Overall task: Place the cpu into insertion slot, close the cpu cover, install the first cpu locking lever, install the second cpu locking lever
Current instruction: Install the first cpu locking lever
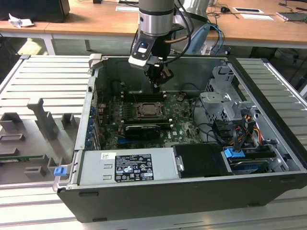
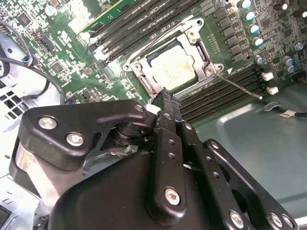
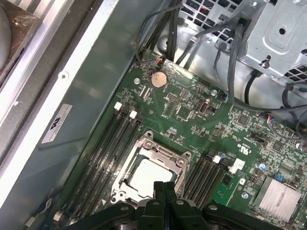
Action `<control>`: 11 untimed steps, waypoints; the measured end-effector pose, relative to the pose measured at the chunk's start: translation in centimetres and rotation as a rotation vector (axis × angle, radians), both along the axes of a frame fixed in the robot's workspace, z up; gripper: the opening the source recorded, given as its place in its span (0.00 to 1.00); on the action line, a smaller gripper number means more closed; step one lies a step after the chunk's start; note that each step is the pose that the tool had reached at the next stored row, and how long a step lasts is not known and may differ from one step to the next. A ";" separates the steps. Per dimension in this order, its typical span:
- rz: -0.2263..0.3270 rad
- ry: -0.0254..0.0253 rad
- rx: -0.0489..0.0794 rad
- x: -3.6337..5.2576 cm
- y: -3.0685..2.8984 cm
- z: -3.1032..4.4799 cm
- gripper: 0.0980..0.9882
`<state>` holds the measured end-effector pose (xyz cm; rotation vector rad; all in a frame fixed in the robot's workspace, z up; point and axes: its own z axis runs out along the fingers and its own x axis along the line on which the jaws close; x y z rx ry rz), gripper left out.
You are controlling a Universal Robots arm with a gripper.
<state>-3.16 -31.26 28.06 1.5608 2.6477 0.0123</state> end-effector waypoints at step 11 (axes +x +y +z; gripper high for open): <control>0.086 0.0000 0.000 0.00 0.00 0.00 0.01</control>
